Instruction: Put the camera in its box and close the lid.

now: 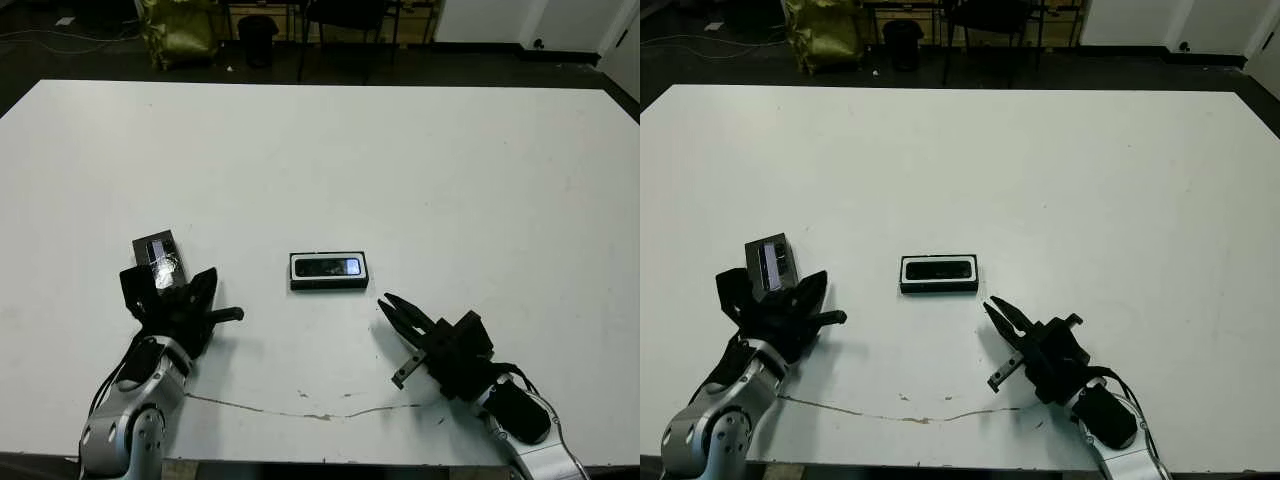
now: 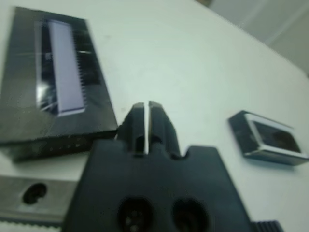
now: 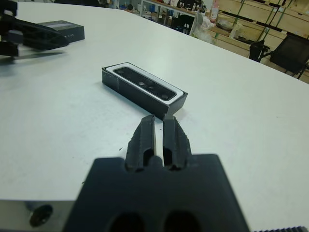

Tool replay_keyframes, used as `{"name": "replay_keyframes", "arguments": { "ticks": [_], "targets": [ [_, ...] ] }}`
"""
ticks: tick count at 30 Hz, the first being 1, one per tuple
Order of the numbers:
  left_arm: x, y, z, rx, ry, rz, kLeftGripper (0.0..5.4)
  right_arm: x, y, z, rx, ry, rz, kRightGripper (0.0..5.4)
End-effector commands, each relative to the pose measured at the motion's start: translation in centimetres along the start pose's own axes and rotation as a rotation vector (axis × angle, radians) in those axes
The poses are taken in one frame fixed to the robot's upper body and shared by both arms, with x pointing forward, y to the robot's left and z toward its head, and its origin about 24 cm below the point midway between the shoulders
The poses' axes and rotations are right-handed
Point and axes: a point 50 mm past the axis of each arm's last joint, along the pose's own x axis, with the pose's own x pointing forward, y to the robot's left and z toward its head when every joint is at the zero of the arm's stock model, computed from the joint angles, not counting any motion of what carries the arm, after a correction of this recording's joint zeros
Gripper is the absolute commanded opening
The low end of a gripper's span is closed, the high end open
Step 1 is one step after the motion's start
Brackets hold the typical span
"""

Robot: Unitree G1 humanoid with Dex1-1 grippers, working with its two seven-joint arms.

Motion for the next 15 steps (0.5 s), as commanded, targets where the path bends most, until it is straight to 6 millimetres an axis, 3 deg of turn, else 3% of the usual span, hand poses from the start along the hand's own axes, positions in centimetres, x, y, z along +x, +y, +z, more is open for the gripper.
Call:
{"name": "replay_keyframes", "arguments": {
  "ticks": [1, 15],
  "targets": [
    [-0.8, 1.4, -1.5, 0.019, 0.102, 0.096, 0.02, -0.3, -0.2, -0.2, 0.012, 0.019, 0.007, 0.00],
    [-1.9, 2.5, -0.6, 0.061, 0.140, 0.222, 0.02, -0.3, -0.1, -0.7, 0.007, 0.028, -0.001, 0.00]
  ]
}}
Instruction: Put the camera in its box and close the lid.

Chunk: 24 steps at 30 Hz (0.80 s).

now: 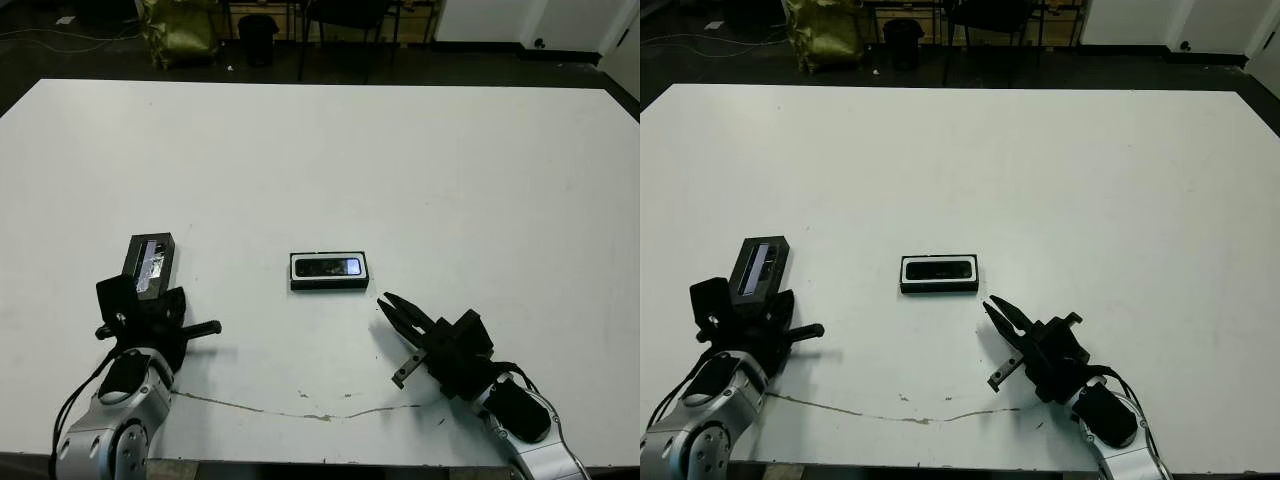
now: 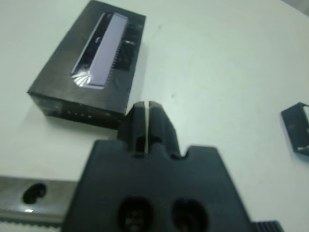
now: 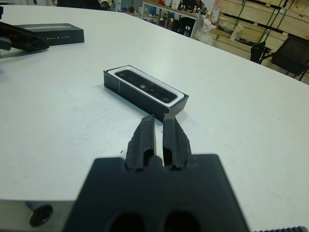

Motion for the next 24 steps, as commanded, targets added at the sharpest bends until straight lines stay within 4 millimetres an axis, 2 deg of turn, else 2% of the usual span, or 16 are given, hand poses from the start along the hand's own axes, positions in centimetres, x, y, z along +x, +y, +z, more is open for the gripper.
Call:
{"name": "replay_keyframes", "arguments": {
  "ticks": [1, 9, 17, 19, 20, 24],
  "targets": [
    [-0.2, 1.0, -1.2, 0.004, 0.085, 0.056, 0.02, -0.2, -0.2, -0.7, -0.019, 0.016, 0.003, 0.00],
    [-0.1, 2.9, -1.6, 0.030, 0.076, 0.113, 0.02, -0.3, -0.2, -0.5, 0.006, 0.029, 0.003, 0.00],
    [-0.4, 3.5, -2.0, 0.068, 0.111, 0.125, 0.02, -0.1, -0.2, -0.9, -0.028, 0.035, 0.009, 0.00],
    [-0.4, 3.5, -2.3, 0.128, 0.118, 0.078, 0.02, 0.0, -0.3, -1.1, -0.050, 0.039, 0.008, 0.00],
    [-0.4, 3.3, -2.3, 0.222, 0.112, 0.032, 0.02, 0.0, -0.2, -1.1, -0.051, 0.045, 0.009, 0.00],
    [-1.9, 1.1, -2.1, 0.435, 0.094, -0.260, 0.02, -0.1, -0.1, -1.0, -0.037, 0.035, 0.008, 0.00]
  ]
}}
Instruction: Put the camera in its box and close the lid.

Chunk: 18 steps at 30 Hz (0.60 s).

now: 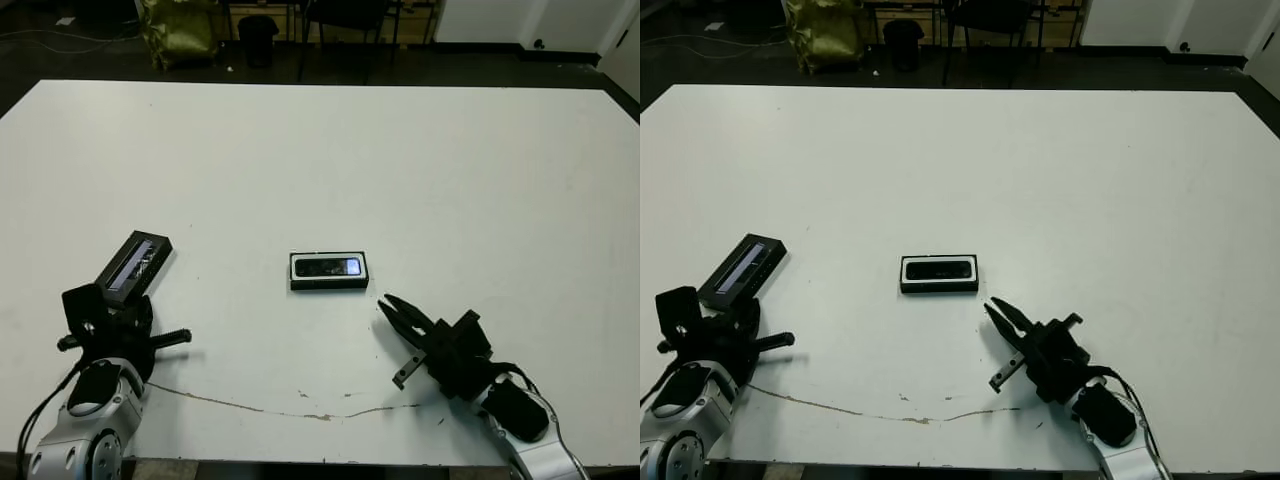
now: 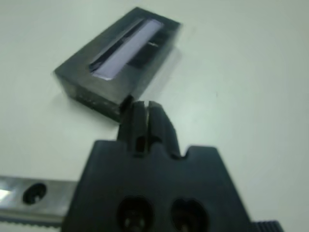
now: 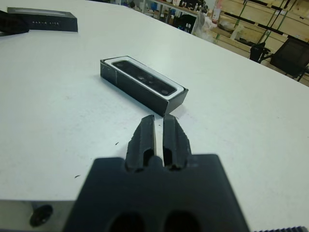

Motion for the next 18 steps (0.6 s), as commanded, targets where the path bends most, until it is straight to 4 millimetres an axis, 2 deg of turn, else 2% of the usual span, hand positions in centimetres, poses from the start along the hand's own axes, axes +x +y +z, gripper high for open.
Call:
{"name": "replay_keyframes", "arguments": {
  "ticks": [1, 4, 7, 10, 14, 18],
  "targets": [
    [-1.3, -1.9, -0.9, 0.142, 0.047, -0.210, 0.02, -0.2, 0.1, -0.3, -0.004, 0.016, 0.002, 0.00],
    [-2.2, -3.0, 0.4, 0.237, -0.054, -0.398, 0.02, -0.2, 0.1, -0.3, 0.016, 0.025, 0.007, 0.00],
    [-2.2, -3.2, 1.3, 0.183, -0.156, -0.609, 0.02, -0.3, 0.2, -0.2, 0.023, 0.012, 0.005, 0.00],
    [-3.4, -3.0, 3.3, 0.171, -0.277, -0.776, 0.02, -0.4, 0.2, -0.1, 0.016, 0.009, 0.008, 0.00],
    [-6.1, -2.6, 6.8, 0.181, -0.355, -0.802, 0.02, -0.4, 0.1, 0.0, 0.005, 0.015, 0.019, 0.00],
    [-7.4, -1.3, 8.3, -0.059, -0.384, -0.718, 0.02, -0.5, 0.2, 0.1, 0.010, 0.005, 0.027, 0.00]
  ]
}}
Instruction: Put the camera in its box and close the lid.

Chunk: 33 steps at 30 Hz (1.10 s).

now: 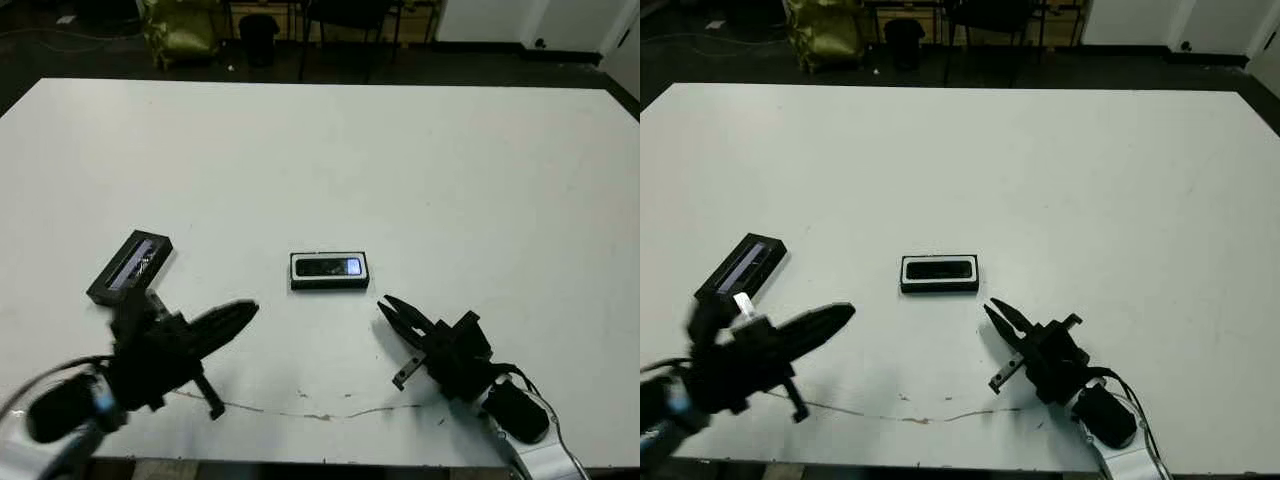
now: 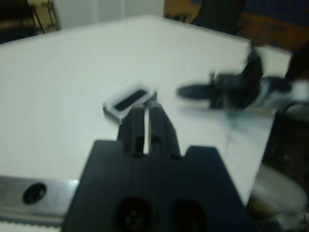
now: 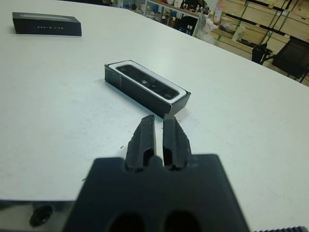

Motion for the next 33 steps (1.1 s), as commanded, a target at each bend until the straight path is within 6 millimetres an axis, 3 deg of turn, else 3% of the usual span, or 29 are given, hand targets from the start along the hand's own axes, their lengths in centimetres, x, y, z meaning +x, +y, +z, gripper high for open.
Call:
{"name": "replay_keyframes", "arguments": {
  "ticks": [1, 8, 11, 19, 29, 33],
  "targets": [
    [-1.2, 0.9, 0.9, -0.088, -0.027, 0.150, 0.02, -0.3, 0.0, -0.2, 0.006, 0.012, 0.018, 0.00],
    [-3.6, 4.2, 2.2, -0.089, -0.032, 0.522, 0.02, -0.5, -0.1, 0.0, 0.006, 0.031, 0.020, 0.00],
    [-4.5, 5.0, 2.0, 0.009, 0.009, 0.693, 0.22, -0.4, -0.1, -0.1, -0.010, 0.016, 0.037, 0.00],
    [-4.5, 5.1, -0.7, 0.056, 0.094, 0.758, 2.09, -0.6, 0.2, 0.4, 0.020, 0.005, 0.038, 0.00],
    [-3.7, 6.4, -3.7, 0.048, 0.177, 0.525, 4.49, -1.2, 0.5, 0.7, 0.037, 0.004, 0.006, 0.00],
    [-3.4, 6.9, -4.6, 0.007, 0.152, 0.505, 5.38, -1.2, 0.4, 0.6, 0.019, 0.010, 0.008, 0.00]
  ]
}}
